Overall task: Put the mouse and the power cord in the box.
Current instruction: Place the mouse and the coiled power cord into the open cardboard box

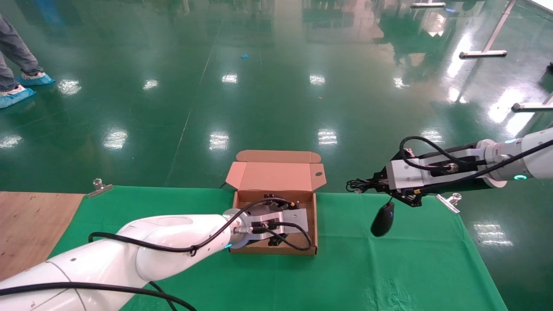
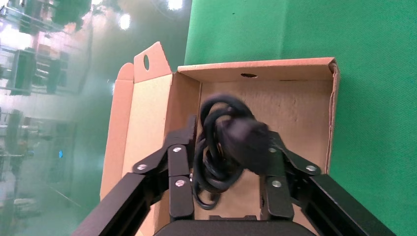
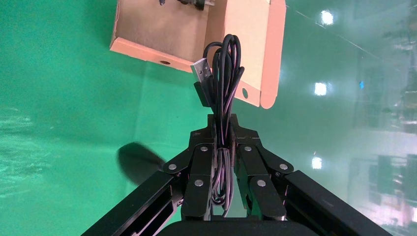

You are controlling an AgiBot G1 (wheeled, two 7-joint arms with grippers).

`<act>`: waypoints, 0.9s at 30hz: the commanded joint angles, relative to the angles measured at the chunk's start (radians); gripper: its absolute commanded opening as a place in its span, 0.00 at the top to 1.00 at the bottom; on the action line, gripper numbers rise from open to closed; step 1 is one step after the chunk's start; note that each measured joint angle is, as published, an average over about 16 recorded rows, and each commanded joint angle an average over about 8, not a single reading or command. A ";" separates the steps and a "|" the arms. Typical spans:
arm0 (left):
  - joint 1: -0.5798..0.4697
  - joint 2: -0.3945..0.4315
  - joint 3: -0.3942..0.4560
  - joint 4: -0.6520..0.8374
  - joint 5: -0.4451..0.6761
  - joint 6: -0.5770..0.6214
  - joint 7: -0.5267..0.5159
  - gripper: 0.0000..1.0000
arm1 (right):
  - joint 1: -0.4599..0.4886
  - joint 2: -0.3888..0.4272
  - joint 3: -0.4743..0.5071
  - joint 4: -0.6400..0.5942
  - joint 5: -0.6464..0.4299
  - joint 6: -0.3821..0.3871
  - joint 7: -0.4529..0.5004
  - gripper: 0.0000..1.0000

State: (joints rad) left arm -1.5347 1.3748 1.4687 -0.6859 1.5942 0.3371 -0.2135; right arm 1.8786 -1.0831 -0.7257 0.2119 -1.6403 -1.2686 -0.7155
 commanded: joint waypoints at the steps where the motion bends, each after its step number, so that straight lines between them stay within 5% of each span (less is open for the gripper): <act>1: -0.002 0.000 0.008 0.000 -0.006 -0.003 -0.001 0.00 | -0.001 0.000 0.001 -0.007 0.002 -0.001 -0.006 1.00; 20: -0.014 -0.001 0.043 -0.010 -0.061 -0.020 0.002 0.00 | 0.002 -0.021 -0.006 -0.033 -0.005 -0.019 -0.016 1.00; 27: -0.043 -0.004 0.055 -0.027 -0.075 0.027 0.107 0.00 | 0.001 -0.028 -0.008 -0.029 -0.007 -0.025 -0.007 1.00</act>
State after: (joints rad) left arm -1.5769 1.3716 1.5273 -0.7015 1.5268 0.3657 -0.1036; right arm 1.8798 -1.1106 -0.7334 0.1846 -1.6465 -1.2938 -0.7223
